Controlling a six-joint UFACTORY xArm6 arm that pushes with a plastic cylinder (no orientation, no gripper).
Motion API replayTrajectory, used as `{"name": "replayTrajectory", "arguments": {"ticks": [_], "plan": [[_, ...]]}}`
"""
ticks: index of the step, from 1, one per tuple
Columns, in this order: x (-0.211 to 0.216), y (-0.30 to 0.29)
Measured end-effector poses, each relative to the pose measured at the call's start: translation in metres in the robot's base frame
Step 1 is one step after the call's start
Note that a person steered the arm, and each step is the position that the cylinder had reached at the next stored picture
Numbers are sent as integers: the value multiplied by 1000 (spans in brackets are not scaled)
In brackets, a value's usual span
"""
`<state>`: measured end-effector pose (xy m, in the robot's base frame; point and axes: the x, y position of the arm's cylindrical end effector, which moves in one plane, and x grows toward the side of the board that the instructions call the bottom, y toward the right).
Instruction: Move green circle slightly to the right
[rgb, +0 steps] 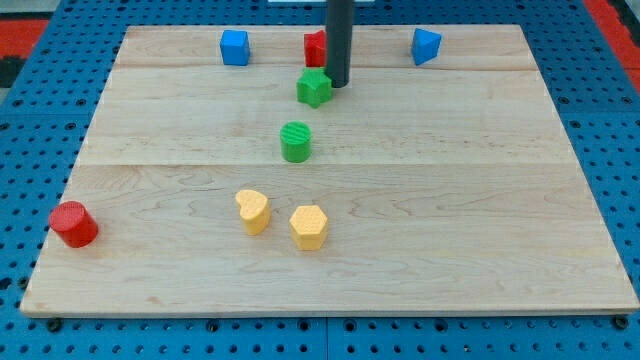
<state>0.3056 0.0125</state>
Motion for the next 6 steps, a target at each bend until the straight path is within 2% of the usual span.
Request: {"name": "replayTrajectory", "arguments": {"ticks": [1,2,3,4,6], "plan": [[17,8],[104,29],[173,-14],[130,-92],[124,-58]]}}
